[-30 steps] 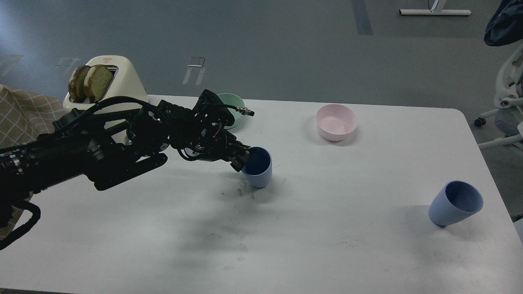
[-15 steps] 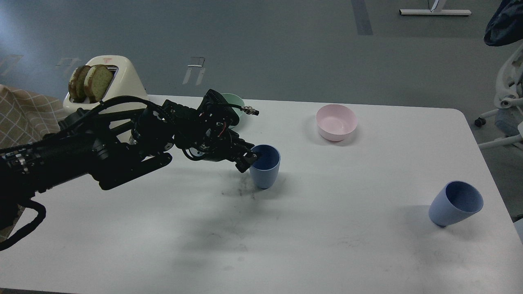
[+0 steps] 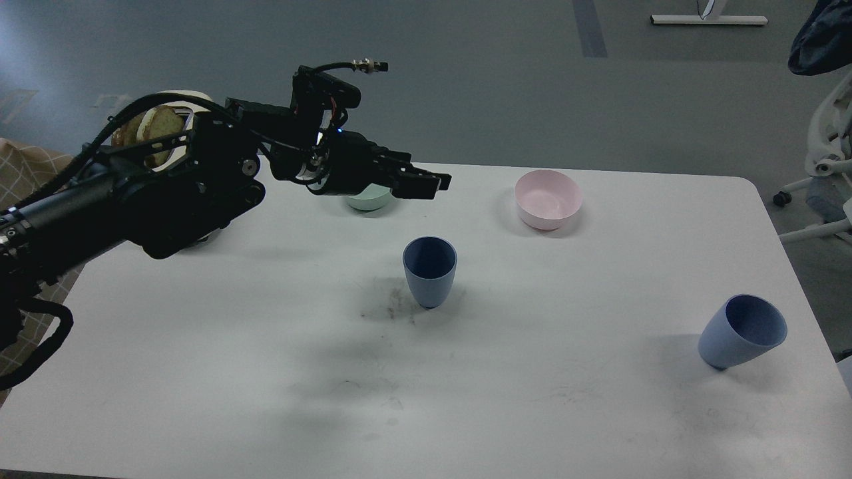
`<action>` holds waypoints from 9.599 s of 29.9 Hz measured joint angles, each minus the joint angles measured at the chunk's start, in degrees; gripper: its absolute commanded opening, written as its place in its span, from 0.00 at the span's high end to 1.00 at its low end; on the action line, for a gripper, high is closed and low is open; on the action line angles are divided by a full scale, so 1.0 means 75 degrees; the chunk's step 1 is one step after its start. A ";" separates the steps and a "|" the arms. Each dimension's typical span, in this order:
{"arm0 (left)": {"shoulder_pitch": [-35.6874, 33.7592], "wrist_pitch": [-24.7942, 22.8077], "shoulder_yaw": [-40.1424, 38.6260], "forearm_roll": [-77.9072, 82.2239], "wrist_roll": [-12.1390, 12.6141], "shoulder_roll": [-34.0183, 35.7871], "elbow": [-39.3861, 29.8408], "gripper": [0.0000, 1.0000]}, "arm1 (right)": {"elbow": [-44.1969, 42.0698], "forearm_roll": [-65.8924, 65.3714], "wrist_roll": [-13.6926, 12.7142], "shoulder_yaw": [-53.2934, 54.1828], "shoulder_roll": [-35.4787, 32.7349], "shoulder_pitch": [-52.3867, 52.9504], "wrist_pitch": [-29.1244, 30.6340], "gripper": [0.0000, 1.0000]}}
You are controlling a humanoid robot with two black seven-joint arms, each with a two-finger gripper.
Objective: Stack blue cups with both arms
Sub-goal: 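Release the cup and retract the left arm up and away, then reach the right gripper to the other blue cup and grasp it, then lift the blue cup with the right gripper over the standing cup, then lower the held cup into the standing blue cup and release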
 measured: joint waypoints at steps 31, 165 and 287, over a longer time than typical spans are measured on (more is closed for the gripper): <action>0.2155 0.0000 -0.5012 -0.9304 0.0050 0.1520 0.1344 0.02 | 0.0593 -0.1199 0.0379 0.0026 -0.2603 -0.0014 0.0000 0.00; 0.2527 -0.0001 -0.4920 -0.9109 0.0069 0.0723 0.1316 0.02 | 0.4423 -1.0933 0.0815 -0.3528 -0.2354 -0.4666 0.0001 0.70; 0.2511 -0.0001 -0.4908 -0.9106 0.0068 0.1104 0.1340 0.02 | 0.3010 -1.0406 0.1122 -1.1136 0.0788 0.4333 0.0001 1.00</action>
